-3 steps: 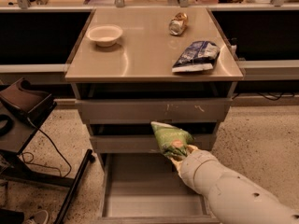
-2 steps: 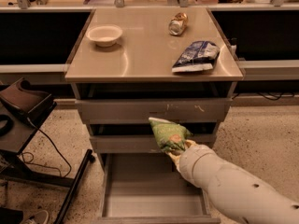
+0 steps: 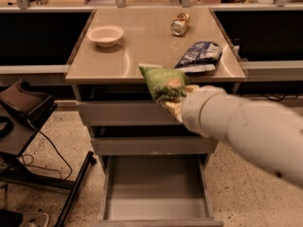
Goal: Pick green jalapeno chip bag from bottom drawer and place on counter
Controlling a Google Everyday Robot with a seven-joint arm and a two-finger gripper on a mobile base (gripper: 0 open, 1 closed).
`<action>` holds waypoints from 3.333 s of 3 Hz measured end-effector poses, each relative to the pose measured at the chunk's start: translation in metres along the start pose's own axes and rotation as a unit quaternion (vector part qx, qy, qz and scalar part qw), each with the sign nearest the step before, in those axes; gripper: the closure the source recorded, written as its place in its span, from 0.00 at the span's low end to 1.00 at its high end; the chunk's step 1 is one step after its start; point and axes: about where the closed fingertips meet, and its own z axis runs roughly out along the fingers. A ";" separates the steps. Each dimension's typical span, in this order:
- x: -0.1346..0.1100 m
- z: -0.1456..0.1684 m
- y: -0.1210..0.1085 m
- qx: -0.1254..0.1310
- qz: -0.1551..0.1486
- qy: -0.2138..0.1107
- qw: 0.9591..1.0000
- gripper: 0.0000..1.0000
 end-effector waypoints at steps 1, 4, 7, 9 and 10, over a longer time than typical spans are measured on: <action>-0.083 -0.002 -0.005 -0.026 -0.011 -0.031 0.999 1.00; -0.143 0.016 -0.056 -0.010 -0.034 -0.089 0.995 1.00; -0.154 0.125 -0.210 -0.009 0.020 -0.042 0.999 1.00; -0.087 0.206 -0.214 -0.058 0.087 0.013 0.994 1.00; -0.062 0.227 -0.203 -0.076 0.108 0.023 0.991 1.00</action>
Offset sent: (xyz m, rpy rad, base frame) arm 0.0179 0.0307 0.0641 0.0264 -0.0279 0.0639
